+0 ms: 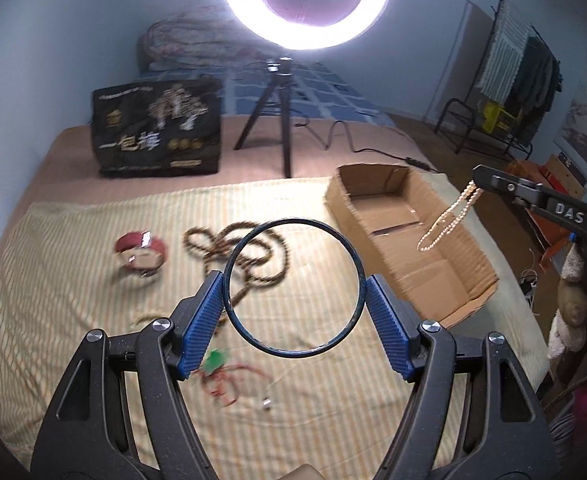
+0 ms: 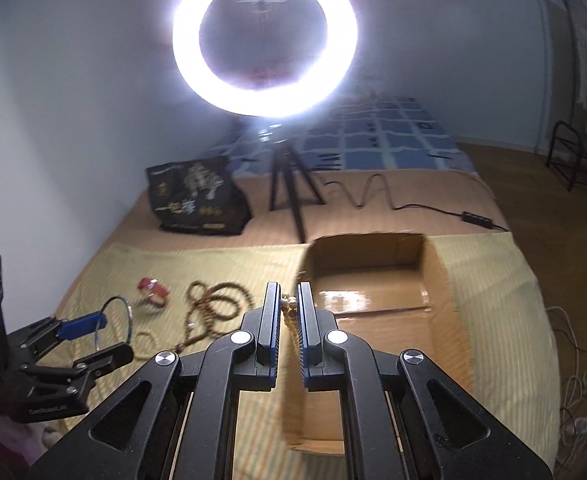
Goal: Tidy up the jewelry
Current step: 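Lift and carry the pearl necklace and blue bangle toward the cardboard box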
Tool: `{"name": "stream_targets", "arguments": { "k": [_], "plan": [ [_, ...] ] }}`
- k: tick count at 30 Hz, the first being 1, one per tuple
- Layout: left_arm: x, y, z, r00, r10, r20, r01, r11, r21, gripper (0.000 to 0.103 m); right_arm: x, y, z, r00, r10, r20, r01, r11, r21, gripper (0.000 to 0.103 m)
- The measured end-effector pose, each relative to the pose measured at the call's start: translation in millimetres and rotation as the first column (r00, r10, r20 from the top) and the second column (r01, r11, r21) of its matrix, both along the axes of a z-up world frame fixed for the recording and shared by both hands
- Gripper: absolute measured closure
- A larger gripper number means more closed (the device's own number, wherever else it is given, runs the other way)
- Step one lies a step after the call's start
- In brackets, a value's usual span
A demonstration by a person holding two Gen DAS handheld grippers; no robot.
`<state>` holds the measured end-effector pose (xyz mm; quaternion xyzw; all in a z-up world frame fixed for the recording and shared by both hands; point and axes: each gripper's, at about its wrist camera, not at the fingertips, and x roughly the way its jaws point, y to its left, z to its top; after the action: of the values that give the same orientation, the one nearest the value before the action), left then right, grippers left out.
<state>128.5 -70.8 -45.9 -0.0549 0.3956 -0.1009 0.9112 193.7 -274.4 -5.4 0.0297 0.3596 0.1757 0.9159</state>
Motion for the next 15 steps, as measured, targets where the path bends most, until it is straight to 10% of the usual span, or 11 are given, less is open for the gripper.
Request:
{"name": "stream_targets", "arguments": {
  "k": [15],
  "plan": [
    [40,-97,-7,0.99,-0.14,0.008,0.14,0.99,-0.023,0.03,40,-52,-19,0.992,-0.12,-0.041,0.12,0.993,-0.004,0.096]
  ]
}}
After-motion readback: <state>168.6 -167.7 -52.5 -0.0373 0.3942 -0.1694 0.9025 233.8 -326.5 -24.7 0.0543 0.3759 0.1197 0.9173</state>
